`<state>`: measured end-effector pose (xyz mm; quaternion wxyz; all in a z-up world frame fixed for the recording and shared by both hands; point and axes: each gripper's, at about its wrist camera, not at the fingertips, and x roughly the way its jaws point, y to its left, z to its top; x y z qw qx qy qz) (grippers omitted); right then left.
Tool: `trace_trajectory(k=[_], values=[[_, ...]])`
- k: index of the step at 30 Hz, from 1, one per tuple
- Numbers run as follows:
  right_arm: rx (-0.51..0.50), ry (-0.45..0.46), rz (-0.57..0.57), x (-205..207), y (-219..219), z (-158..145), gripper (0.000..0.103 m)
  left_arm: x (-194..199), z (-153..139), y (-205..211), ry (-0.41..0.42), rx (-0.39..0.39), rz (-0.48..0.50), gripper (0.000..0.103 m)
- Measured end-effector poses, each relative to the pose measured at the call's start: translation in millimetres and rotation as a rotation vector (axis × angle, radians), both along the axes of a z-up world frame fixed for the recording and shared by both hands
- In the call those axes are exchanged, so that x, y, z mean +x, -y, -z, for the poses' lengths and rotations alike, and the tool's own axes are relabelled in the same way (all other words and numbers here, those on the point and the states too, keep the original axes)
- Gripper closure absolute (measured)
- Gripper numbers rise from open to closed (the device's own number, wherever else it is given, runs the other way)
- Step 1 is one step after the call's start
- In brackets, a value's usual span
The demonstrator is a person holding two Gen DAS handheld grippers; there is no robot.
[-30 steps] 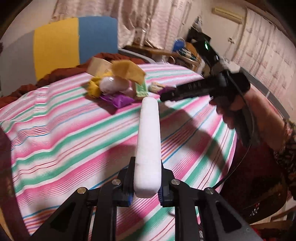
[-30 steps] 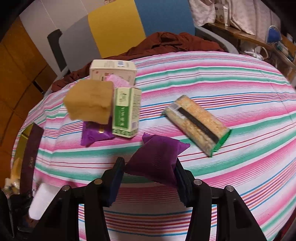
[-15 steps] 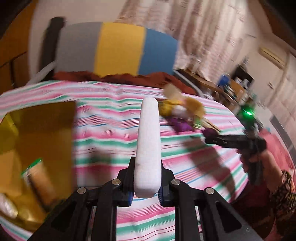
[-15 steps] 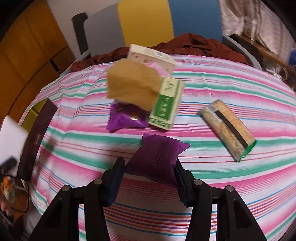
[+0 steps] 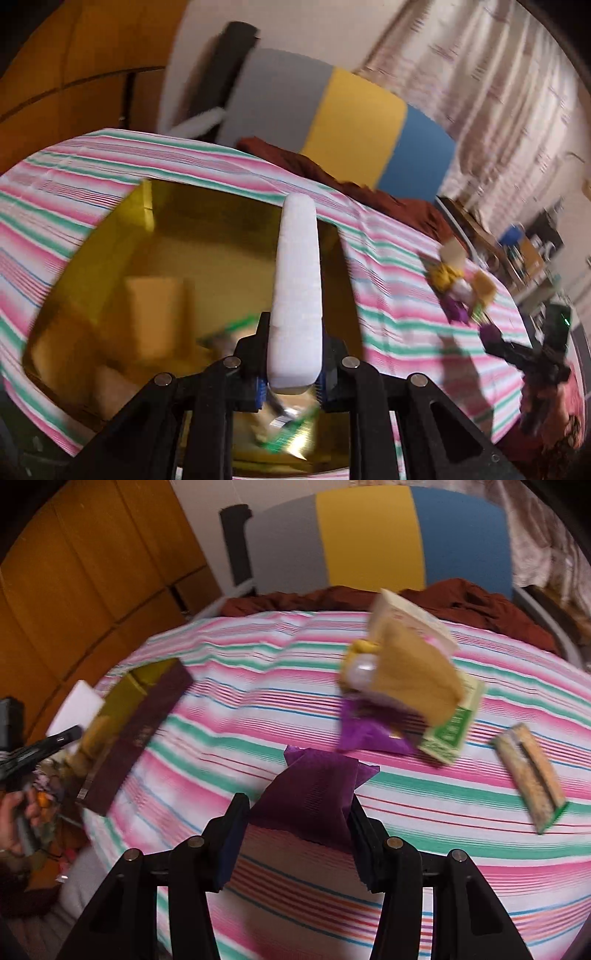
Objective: Organize objects
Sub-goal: 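Carry the white foam block and purple pouch over the gold tray with both grippers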
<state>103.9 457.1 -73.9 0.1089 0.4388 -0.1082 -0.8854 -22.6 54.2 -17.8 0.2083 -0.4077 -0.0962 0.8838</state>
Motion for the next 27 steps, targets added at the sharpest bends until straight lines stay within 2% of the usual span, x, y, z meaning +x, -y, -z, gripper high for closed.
trace_trajectory(k=[5, 12, 18, 19, 23, 25, 27], values=[[-0.068, -0.033, -0.044, 1.8, 34.1, -12.9, 0.051, -24.0, 5.0, 34.5, 0.024, 0.002, -0.082, 0.085], [-0.131, -0.078, -0.149, -4.2, 108.6, -32.2, 0.051, -50.3, 25.7, 71.2, 0.097, -0.001, -0.171, 0.085], [-0.157, -0.114, -0.221, -12.8, 171.5, -39.3, 0.051, -57.0, 39.7, 85.0, 0.129, -0.024, -0.190, 0.085], [-0.164, -0.115, -0.230, -14.7, 181.3, -38.8, 0.051, -58.2, 42.1, 84.5, 0.137, -0.032, -0.185, 0.083], [-0.189, -0.092, -0.246, -24.9, 208.8, -35.0, 0.051, -60.9, 43.8, 83.6, 0.139, -0.056, -0.181, 0.061], [-0.190, -0.087, -0.254, -29.7, 221.0, -32.9, 0.051, -59.4, 41.8, 84.6, 0.135, -0.067, -0.195, 0.058], [-0.170, -0.085, -0.256, -33.7, 230.8, -31.7, 0.051, -55.6, 38.7, 87.4, 0.128, -0.041, -0.203, 0.057]])
